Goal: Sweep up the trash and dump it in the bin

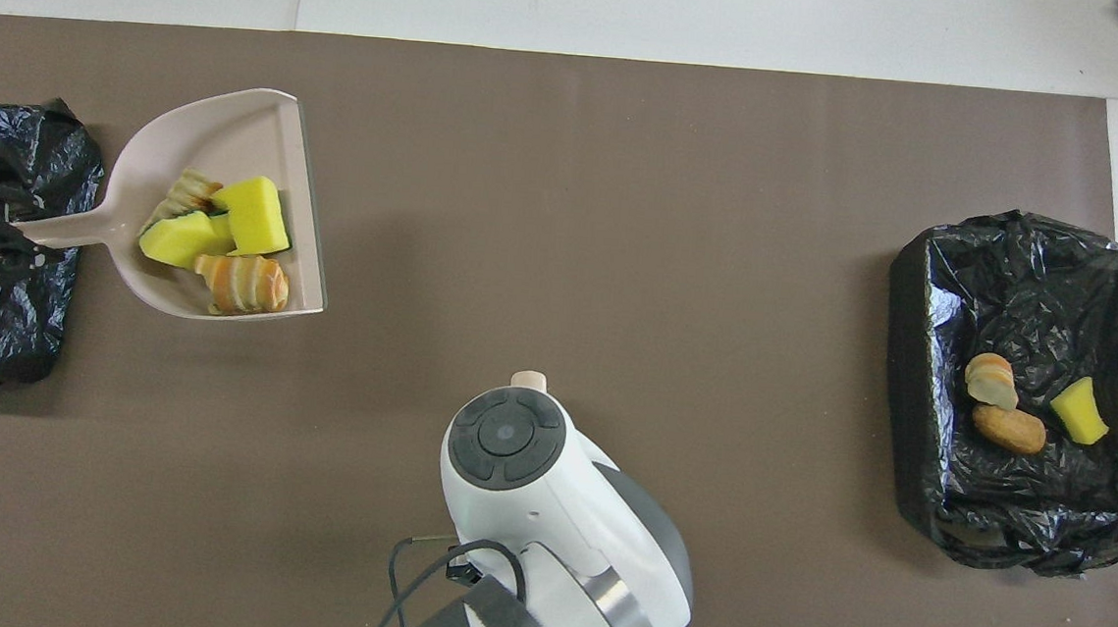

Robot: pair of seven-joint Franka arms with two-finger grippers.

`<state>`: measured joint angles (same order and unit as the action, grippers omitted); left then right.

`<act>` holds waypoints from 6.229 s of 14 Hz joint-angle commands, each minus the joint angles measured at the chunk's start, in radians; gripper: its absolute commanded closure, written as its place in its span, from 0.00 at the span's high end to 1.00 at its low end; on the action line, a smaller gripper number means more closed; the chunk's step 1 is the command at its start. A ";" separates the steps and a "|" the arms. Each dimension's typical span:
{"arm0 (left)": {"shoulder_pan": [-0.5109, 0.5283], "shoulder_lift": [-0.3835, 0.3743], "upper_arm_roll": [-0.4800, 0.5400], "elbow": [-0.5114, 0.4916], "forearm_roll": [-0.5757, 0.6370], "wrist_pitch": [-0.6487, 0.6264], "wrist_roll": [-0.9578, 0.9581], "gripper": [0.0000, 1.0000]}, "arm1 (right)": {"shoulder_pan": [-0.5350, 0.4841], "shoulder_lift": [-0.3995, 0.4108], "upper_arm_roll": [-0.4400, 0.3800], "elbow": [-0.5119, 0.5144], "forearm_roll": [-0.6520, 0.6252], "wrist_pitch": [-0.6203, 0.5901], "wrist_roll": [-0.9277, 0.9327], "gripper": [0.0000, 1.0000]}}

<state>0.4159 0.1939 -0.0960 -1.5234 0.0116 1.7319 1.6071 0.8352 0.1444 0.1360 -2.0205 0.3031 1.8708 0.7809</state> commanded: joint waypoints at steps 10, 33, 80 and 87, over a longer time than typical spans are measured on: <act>0.173 0.346 -0.005 0.411 0.206 0.087 0.183 0.00 | 0.073 -0.019 -0.001 -0.098 0.030 0.045 0.057 0.00; 0.132 0.283 -0.008 0.282 0.932 0.462 0.280 0.00 | 0.019 -0.014 -0.010 -0.027 -0.058 -0.039 0.057 1.00; -0.959 0.004 -0.031 -0.465 -0.058 0.327 -1.955 0.00 | -0.824 -0.221 -0.041 0.391 -0.322 -0.364 -0.727 1.00; -0.991 0.050 -0.030 -0.449 -0.078 0.359 -2.044 0.00 | -0.831 -0.192 -0.039 0.428 -0.332 -0.351 -0.759 1.00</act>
<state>-0.5484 0.2312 -0.1462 -1.9670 -0.0461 2.0599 -0.4027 0.0196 -0.0701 0.0893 -1.6269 -0.0237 1.5246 0.0623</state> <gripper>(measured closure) 0.683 0.000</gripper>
